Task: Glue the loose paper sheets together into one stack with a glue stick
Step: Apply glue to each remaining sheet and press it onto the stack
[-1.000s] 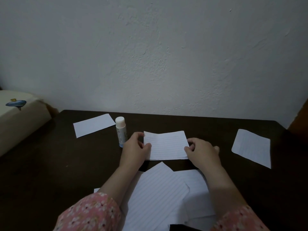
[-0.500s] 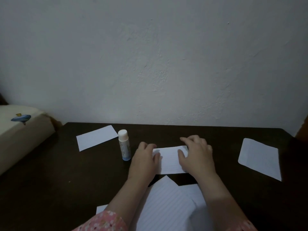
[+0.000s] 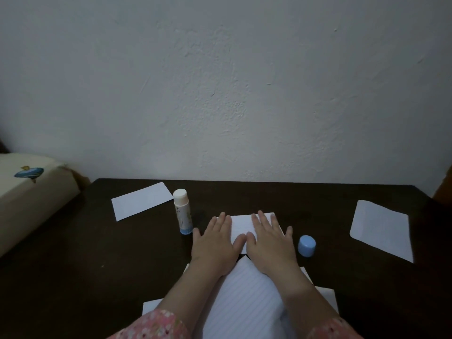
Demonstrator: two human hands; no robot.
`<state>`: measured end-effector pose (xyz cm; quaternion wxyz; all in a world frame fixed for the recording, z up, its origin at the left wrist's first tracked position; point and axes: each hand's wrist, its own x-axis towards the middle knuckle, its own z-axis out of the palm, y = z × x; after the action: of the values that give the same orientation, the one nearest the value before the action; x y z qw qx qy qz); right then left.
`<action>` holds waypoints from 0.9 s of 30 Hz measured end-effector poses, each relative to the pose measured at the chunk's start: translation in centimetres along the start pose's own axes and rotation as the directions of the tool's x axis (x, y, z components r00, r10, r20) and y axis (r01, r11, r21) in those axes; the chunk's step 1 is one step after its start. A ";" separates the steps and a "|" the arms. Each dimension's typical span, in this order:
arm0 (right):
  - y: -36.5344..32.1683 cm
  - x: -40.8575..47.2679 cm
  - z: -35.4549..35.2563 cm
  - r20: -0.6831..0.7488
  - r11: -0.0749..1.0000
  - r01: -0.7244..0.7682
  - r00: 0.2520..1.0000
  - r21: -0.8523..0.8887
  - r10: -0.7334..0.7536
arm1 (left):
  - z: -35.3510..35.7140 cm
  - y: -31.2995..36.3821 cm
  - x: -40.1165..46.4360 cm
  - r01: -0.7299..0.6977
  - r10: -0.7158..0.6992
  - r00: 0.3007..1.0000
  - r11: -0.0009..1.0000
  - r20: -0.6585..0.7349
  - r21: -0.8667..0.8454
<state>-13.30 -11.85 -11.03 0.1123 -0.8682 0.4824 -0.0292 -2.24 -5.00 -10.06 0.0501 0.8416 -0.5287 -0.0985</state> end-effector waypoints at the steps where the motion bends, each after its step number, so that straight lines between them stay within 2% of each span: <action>1: -0.1 -0.1 0.0 -0.003 0.999 -0.035 0.999 0.018 0.036 | 0.0 0.1 0.0 0.028 -0.028 1.000 1.000 -0.007 -0.006; 4: -0.2 -0.2 0.0 -0.006 0.990 -0.131 0.991 0.051 0.132 | 0.1 0.5 -0.3 0.089 -0.089 0.996 0.996 -0.004 -0.015; 7: -0.3 -0.2 -0.1 0.017 0.987 -0.151 0.989 0.056 0.150 | 0.0 0.6 -0.3 0.097 -0.096 0.995 0.995 0.005 -0.012; 15: 0.3 -0.2 -0.6 0.069 0.994 -0.102 0.993 0.041 0.099 | -2.4 -2.5 -1.1 -0.096 0.109 0.988 0.988 0.106 -0.117; 19: 0.3 -0.3 -0.4 0.072 0.995 -0.096 0.993 0.011 0.095 | -1.8 -2.7 -2.0 -0.102 0.104 0.994 0.992 0.024 -0.072; 21: 0.2 -0.3 -0.5 0.067 0.993 -0.109 0.992 0.034 0.106 | -1.5 -3.3 -2.5 -0.119 0.103 0.988 0.983 -0.113 -0.139; 22: 0.3 -0.3 -0.6 0.052 0.993 -0.109 0.993 0.052 0.107 | -1.7 -3.8 -2.8 -0.117 0.071 0.976 0.968 -0.204 -0.222; 24: 0.4 -0.5 -0.6 -0.008 0.993 -0.095 0.995 0.076 0.096 | -2.3 -4.8 -3.4 -0.069 -0.096 0.935 0.895 -0.341 -0.440; 27: 0.4 -0.8 -0.7 -0.068 0.992 -0.081 0.994 0.096 0.088 | -2.9 -6.0 -3.4 -0.001 -0.360 0.838 0.751 -0.411 -0.660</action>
<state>-14.16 -11.49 -10.37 0.1361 -0.8392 0.5206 -0.0782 2.27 0.64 -8.01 0.4609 0.8170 -0.3431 -0.0478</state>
